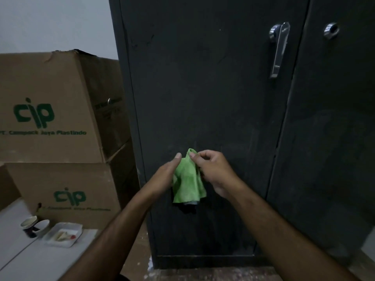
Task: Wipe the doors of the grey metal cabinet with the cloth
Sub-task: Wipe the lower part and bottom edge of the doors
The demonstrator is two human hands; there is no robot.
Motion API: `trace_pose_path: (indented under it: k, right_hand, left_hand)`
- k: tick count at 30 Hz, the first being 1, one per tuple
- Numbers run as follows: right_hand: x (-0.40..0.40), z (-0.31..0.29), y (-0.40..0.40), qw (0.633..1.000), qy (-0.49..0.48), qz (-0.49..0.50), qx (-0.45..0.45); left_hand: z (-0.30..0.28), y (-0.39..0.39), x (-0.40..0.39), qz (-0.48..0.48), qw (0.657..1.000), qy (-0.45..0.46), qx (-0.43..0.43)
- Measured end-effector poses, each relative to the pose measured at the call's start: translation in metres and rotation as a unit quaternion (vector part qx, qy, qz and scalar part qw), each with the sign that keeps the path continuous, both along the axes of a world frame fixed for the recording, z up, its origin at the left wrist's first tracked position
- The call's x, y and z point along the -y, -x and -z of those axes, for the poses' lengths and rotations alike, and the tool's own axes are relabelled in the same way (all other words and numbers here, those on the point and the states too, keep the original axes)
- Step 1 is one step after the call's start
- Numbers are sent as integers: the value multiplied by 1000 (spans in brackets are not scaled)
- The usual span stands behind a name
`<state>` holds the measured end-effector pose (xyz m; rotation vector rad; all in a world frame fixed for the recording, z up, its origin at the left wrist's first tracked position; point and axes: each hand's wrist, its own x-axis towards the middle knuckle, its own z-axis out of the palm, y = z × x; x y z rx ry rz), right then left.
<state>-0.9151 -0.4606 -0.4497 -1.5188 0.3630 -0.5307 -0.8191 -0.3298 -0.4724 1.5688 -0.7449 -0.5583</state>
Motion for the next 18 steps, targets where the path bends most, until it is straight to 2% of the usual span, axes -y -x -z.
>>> trace_pose_path:
  k: [2,4,6,7,9,11,13,14,16,18]
  right_hand:
    - [0,-4,2,995,-80,-57,-12]
    - [3,-5,6,984,-128,-120,-10]
    - [6,-3,8,979,-133,-155,-8]
    - [8,-2,8,980,-128,-153,-4]
    - [13,3,6,994,-58,-96,9]
    - [24,10,6,996,91,-3,7]
    - [32,16,9,979,200,-6,-26]
    - [35,20,10,975,211,-48,-51]
    - [36,24,11,975,162,-134,-78]
    - [39,22,12,978,107,-164,-66]
  left_hand:
    - [1,1,-2,69,996,27,-57]
    - [3,-1,-6,88,996,-8,-7]
    - [5,-3,-8,60,997,-35,46]
    - [5,-5,-8,32,998,-29,46]
    - [6,-13,-9,-21,999,-17,23]
    - [2,-16,-10,-40,999,-16,-1]
    - [-4,-18,-12,-18,999,-8,-38]
    - [-6,-19,-13,-2,998,-5,-56]
    - [-11,-20,-13,28,996,4,-86]
    - [-13,-22,-12,51,994,10,-96]
